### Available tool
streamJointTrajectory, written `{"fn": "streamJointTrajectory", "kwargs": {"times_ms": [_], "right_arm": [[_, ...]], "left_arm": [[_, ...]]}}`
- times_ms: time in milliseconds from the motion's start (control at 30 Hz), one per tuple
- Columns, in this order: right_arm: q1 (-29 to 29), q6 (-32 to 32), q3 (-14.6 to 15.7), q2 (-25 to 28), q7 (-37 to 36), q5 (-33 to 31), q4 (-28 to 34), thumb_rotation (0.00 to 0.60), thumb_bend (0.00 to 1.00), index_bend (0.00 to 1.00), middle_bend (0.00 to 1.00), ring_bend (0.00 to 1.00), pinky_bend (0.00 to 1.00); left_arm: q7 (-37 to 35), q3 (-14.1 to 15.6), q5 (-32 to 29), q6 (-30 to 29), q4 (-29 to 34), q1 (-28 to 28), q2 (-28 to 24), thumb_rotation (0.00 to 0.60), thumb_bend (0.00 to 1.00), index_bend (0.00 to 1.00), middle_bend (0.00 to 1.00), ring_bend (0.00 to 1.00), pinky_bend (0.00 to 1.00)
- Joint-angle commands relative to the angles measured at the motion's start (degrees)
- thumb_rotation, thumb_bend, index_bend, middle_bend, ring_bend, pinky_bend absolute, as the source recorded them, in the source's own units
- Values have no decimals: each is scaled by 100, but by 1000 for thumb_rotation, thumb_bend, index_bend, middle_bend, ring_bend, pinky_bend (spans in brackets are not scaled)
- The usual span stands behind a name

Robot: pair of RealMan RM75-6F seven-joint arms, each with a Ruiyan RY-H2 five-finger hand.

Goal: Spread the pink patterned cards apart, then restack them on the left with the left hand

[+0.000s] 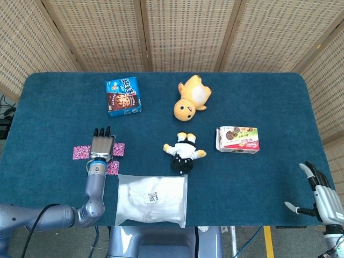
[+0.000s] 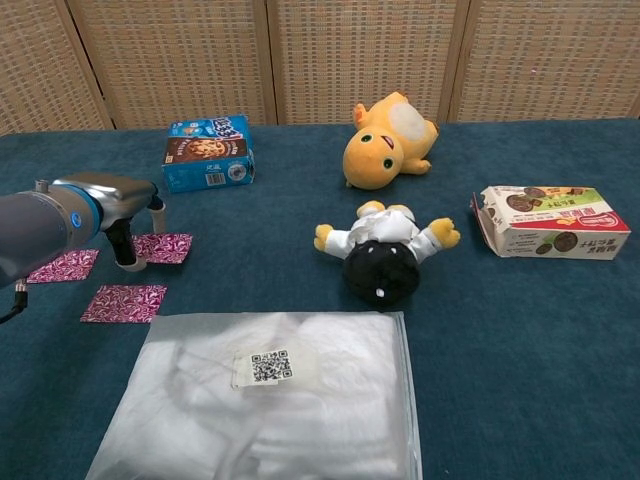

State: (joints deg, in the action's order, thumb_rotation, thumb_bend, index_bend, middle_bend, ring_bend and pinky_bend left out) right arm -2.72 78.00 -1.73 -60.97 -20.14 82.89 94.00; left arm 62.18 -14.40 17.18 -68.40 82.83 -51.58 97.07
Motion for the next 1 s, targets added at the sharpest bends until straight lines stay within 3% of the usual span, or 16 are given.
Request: {"fn": "streamJointTrajectory", "kwargs": {"times_ms": [33,433,1000], "right_arm": [[2,8,0,0,3,5,0,600,107,43,0,0,0],[11,47,21,2,76,65,46,600,105,42,0,0,0],[22,89,41,-17,194,103,76,600,105,43,0,0,0]], "left_arm": [[-34,19,28,-30,134,41,-145,600,353,586,0,0,0],[-401,301,126,-126,547,457,-815,600,353,586,0,0,0],[-863,632,276,193,276,859,-1184,600,348,586,0,0,0]]}}
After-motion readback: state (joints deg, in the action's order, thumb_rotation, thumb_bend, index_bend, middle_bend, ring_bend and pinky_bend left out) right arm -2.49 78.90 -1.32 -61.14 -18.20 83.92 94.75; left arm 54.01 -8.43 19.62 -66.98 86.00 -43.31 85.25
